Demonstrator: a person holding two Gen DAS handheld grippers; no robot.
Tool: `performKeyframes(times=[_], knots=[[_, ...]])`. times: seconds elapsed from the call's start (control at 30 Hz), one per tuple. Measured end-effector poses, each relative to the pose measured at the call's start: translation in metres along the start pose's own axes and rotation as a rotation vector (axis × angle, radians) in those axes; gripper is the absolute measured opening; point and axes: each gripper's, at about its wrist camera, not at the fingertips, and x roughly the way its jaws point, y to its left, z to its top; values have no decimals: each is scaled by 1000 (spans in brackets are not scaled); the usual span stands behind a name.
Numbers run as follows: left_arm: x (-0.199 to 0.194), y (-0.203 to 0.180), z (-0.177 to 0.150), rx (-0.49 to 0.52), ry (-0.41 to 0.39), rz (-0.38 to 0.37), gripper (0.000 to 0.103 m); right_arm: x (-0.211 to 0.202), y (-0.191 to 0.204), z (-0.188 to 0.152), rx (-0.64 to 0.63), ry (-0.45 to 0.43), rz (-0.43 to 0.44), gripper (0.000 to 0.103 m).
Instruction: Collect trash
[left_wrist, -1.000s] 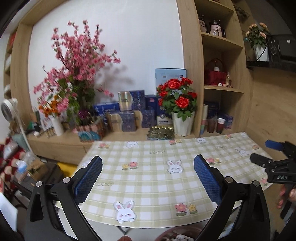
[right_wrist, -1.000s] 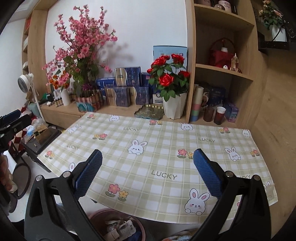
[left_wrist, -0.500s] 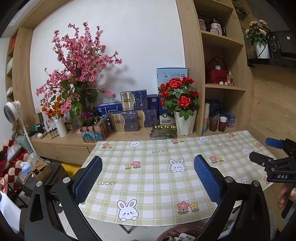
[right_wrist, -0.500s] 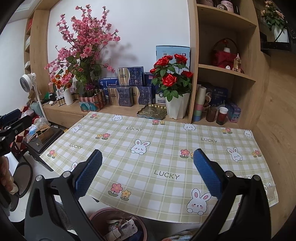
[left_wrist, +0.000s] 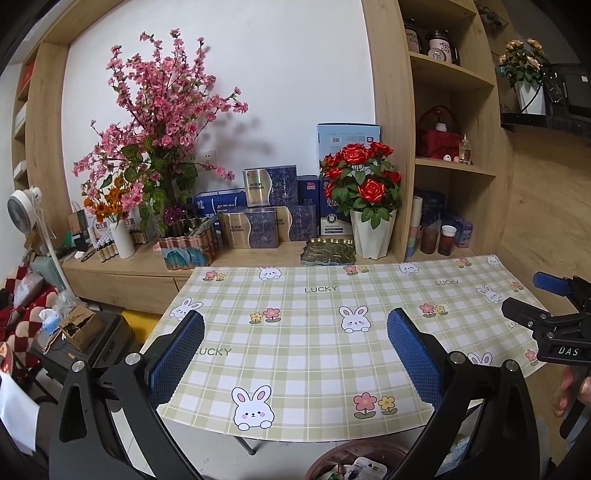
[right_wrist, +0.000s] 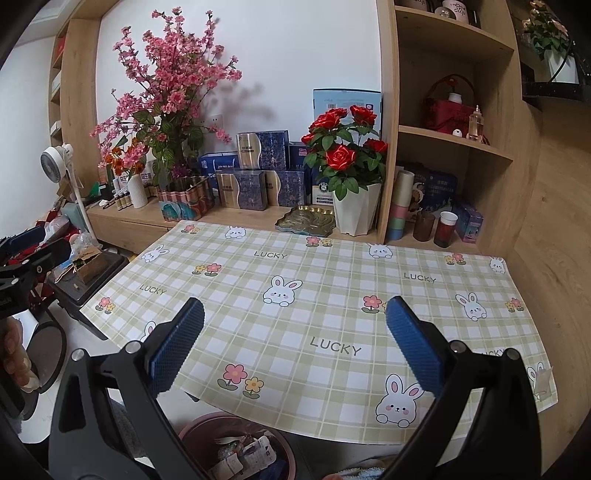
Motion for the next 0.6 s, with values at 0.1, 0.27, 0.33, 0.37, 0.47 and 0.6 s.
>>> performKeyframes(times=[0.1, 0.27, 0.33, 0.37, 0.47, 0.6], knots=[[1, 0, -1, 7, 0, 5, 97, 2, 3, -2, -2, 1, 1, 97], [2, 1, -2, 2, 3, 6, 97, 2, 5, -4, -3, 1, 2, 97], [3, 2, -2, 1, 5, 7, 97, 2, 5, -4, -3, 2, 3, 97], [3, 2, -2, 0, 6, 9, 97, 2, 6, -4, -4, 3, 4, 97], [4, 3, -3, -4, 9, 19, 97, 2, 7, -4, -5, 2, 3, 97], [4, 3, -4, -5, 13, 26, 97, 2, 7, -4, -2, 3, 5, 97]])
